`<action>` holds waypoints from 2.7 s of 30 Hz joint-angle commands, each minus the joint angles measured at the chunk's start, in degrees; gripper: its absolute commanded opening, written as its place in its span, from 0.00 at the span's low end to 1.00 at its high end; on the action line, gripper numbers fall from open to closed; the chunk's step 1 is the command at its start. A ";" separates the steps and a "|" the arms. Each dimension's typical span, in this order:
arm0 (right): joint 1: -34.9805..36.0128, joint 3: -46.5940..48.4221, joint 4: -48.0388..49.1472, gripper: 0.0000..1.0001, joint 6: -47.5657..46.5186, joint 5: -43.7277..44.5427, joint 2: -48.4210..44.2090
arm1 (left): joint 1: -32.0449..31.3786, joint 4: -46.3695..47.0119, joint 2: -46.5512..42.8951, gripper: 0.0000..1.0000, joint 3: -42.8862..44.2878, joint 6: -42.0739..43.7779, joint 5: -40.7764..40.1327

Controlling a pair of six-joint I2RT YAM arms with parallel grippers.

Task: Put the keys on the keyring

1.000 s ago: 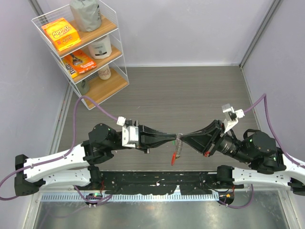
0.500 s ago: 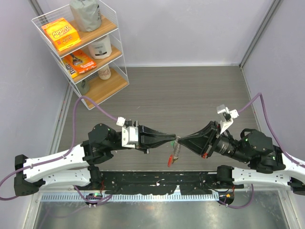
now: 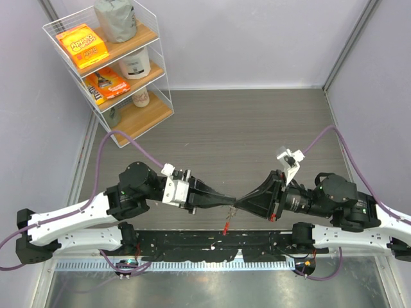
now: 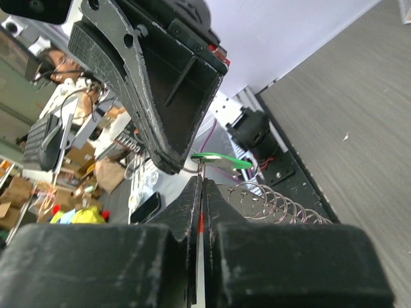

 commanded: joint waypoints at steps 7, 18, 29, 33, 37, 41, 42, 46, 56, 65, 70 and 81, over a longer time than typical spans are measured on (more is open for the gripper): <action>-0.04 -2.63 7.36 0.05 3.29 -12.53 3.76 | -0.10 -6.12 -2.28 0.00 1.48 -0.21 16.49; -0.04 -8.62 19.85 0.05 4.34 -28.71 7.54 | -0.19 -9.46 -4.39 0.00 0.78 -0.91 23.97; -0.04 -16.17 44.62 0.06 12.85 -39.52 12.81 | -0.19 -9.81 -3.69 0.00 0.07 1.19 20.89; 0.05 -16.88 49.99 0.05 14.44 -40.84 14.31 | -0.19 -10.87 -2.72 0.00 1.39 1.99 20.72; -0.04 -17.06 53.25 0.06 15.06 -41.46 14.40 | -0.10 -10.96 -1.06 0.00 2.45 2.34 20.28; -0.04 -17.49 54.66 0.06 15.06 -41.02 13.26 | -0.10 -10.08 0.79 0.12 3.50 0.24 14.32; -0.04 -17.50 54.83 0.05 14.80 -41.02 13.00 | -0.19 -9.82 0.97 0.17 3.85 -0.90 12.65; -0.04 -17.85 55.01 0.05 13.84 -40.05 10.54 | -0.19 -9.82 0.88 0.39 5.52 -3.54 8.43; -0.04 -18.90 59.31 0.06 11.90 -35.49 6.67 | -0.10 -18.31 -1.31 0.53 11.40 -13.64 -12.73; -0.12 -20.48 64.76 0.05 10.76 -28.98 3.77 | -0.10 -29.49 -8.34 0.50 13.26 -23.57 -27.25; -0.12 -21.62 66.17 0.05 9.27 -24.07 1.31 | -0.10 -33.98 -13.87 0.46 12.47 -32.10 -30.00; -0.12 -25.58 81.10 0.06 5.14 -16.42 2.97 | -0.10 -23.27 -16.35 0.45 7.98 -41.17 -18.67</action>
